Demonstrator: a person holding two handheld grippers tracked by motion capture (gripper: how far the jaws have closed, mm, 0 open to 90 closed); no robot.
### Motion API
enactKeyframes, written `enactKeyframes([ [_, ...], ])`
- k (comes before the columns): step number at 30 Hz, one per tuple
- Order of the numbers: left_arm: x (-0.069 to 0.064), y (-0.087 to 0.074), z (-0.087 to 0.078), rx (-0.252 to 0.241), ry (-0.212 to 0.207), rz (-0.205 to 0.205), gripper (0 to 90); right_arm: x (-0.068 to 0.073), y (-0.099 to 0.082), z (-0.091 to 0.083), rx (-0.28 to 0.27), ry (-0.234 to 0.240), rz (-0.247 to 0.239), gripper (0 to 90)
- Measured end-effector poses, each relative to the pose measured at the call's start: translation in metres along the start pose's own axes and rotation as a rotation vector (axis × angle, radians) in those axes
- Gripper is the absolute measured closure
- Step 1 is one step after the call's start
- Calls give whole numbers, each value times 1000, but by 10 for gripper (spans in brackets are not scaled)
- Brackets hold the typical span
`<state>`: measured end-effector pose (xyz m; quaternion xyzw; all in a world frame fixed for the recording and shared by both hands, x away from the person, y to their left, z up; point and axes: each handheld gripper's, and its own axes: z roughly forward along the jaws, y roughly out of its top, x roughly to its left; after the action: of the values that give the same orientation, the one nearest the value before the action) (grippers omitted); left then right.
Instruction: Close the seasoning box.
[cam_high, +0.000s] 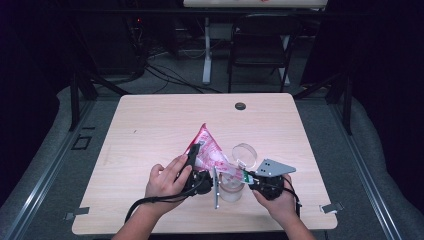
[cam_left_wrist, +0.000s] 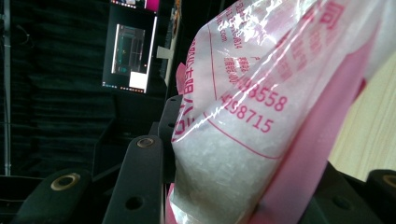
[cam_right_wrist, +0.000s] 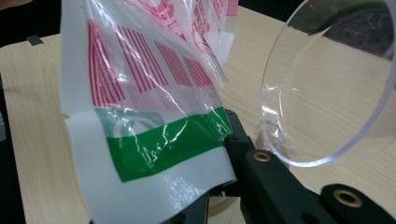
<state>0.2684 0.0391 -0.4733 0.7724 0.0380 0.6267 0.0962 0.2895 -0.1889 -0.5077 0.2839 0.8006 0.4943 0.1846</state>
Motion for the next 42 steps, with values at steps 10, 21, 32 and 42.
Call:
enactKeyframes([
  [10, 0, 0, 0, -1, -2, -6, 652, -1, 0, 0, 7, 2, -1, 900],
  [21, -1, 0, 0, -5, -1, -2, 652, -1, -1, 2, 12, 1, 2, 900],
  [32, 1, 2, -1, -5, 4, 5, 652, -2, -2, 3, 13, 4, 9, 900],
  [42, 0, 3, -1, -14, 2, 9, 652, -3, -3, 4, 19, -1, 13, 900],
])
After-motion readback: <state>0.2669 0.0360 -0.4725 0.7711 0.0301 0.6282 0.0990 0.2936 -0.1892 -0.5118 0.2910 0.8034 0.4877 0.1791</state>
